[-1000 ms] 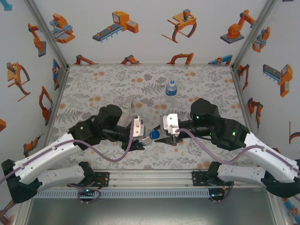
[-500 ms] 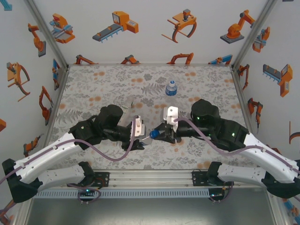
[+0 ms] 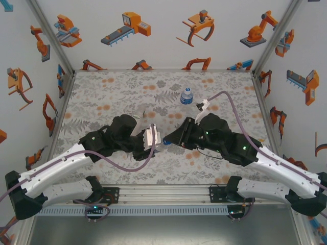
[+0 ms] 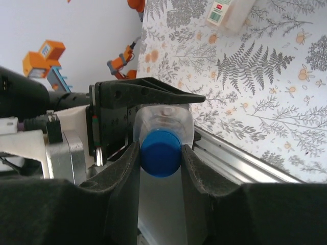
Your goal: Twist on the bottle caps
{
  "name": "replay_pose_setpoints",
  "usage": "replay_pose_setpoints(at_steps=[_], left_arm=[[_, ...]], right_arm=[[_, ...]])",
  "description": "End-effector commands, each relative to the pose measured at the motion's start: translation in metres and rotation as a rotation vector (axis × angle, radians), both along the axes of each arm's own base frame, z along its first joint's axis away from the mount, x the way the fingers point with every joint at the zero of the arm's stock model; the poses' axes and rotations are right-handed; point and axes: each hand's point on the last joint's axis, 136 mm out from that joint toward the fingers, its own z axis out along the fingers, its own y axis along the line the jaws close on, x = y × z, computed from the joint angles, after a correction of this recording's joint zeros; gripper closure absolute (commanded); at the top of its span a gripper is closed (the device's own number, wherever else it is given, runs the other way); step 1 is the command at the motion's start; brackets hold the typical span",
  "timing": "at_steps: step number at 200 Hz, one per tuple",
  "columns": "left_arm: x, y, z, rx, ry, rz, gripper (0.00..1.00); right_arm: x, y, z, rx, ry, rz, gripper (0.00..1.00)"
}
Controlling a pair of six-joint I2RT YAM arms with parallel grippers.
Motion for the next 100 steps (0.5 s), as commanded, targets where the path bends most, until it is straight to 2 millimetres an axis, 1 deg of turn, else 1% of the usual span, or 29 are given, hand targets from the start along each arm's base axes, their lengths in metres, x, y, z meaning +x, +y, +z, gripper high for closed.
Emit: replay_pose_setpoints(at_steps=[1, 18, 25, 34, 49, 62, 79, 100], left_arm=[[-0.007, -0.017, 0.028, -0.115, -0.048, -0.078, 1.0], [-0.008, -0.016, 0.028, -0.115, -0.041, -0.079, 1.0], [-0.009, -0.015, 0.028, -0.116, -0.038, -0.081, 1.0], [-0.01, -0.014, 0.029, -0.119, -0.035, -0.083, 1.0], [-0.013, -0.013, 0.028, -0.118, -0.027, -0.091, 1.0], [-0.016, -0.012, 0.027, -0.117, -0.013, -0.1, 1.0], [-0.023, -0.011, 0.028, -0.118, 0.009, -0.126, 1.0], [-0.033, -0.01, 0.028, -0.115, 0.051, -0.17, 1.0]], right_arm=[[0.009, 0.004, 0.022, 0.06, -0.038, -0.036, 0.81], [0.004, 0.004, 0.048, 0.001, -0.242, 0.072, 0.62], [0.001, 0.003, 0.058, -0.03, -0.334, 0.118, 0.57], [-0.004, 0.0, 0.071, -0.071, -0.456, 0.172, 0.53], [-0.011, -0.007, 0.085, -0.136, -0.64, 0.242, 0.5], [-0.021, -0.006, 0.093, -0.193, -0.809, 0.337, 0.49], [-0.043, 0.0, 0.092, -0.256, -1.029, 0.533, 0.47], [-0.068, 0.005, 0.088, -0.306, -1.205, 0.757, 0.47]])
